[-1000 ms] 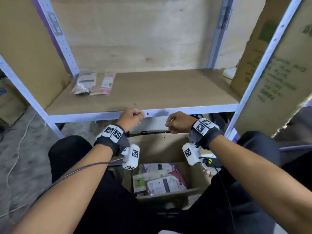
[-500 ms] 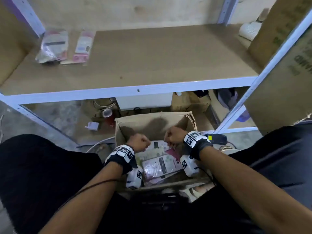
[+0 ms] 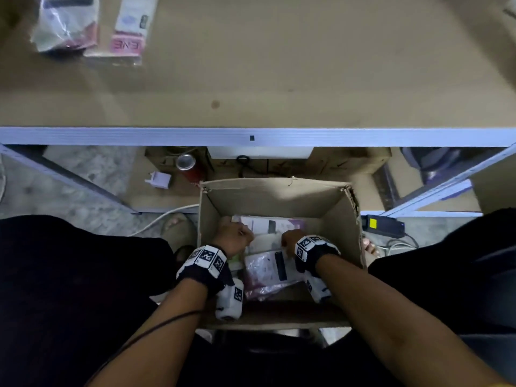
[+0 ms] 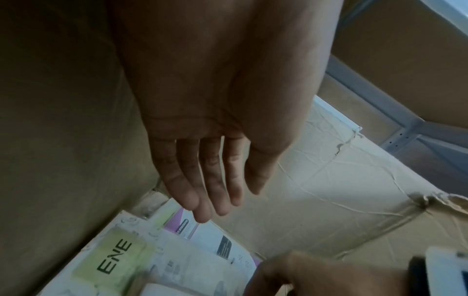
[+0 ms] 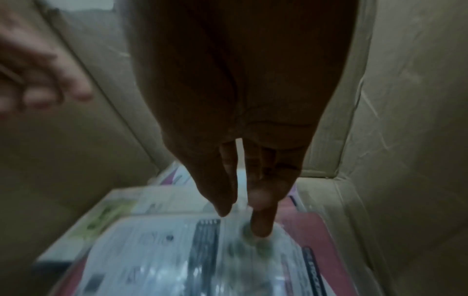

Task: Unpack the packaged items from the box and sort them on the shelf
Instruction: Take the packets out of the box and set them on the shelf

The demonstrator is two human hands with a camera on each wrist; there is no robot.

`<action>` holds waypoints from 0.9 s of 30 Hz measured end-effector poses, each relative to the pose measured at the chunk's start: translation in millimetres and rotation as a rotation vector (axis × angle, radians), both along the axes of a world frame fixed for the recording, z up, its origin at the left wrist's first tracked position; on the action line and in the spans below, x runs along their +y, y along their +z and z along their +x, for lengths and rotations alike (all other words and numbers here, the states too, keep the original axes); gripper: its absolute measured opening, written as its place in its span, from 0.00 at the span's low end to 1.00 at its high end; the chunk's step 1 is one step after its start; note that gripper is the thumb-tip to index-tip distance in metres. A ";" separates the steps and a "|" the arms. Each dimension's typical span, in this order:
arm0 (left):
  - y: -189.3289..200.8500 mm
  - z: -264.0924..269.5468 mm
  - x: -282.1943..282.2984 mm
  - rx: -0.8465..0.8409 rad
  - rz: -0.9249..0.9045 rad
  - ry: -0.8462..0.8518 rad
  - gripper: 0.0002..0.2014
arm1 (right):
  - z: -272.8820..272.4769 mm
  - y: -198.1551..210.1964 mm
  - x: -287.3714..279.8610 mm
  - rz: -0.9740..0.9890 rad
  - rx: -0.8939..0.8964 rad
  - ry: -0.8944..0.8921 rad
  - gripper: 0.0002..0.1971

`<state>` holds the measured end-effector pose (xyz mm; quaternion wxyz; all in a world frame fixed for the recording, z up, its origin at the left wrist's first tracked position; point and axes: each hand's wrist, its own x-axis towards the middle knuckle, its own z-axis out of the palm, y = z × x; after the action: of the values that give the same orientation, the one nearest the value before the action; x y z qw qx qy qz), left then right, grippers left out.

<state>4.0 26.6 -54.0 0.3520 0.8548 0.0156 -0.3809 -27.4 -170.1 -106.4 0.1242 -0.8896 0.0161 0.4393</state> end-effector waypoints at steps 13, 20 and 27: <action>16.7 11.8 -7.6 -0.040 -0.116 0.144 0.11 | -15.0 -35.9 8.7 -0.077 -0.101 0.016 0.30; 13.2 16.0 -7.9 -0.068 -0.062 0.105 0.11 | 16.6 -29.3 24.8 -0.006 -0.124 0.075 0.21; 18.0 19.9 0.1 -0.065 -0.012 0.088 0.12 | 31.4 -34.2 50.7 -0.015 -0.285 0.135 0.19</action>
<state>23.9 26.7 -36.0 0.3739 0.8631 0.0396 -0.3372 3.9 -119.3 -140.6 0.0888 -0.9429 -0.0584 0.3157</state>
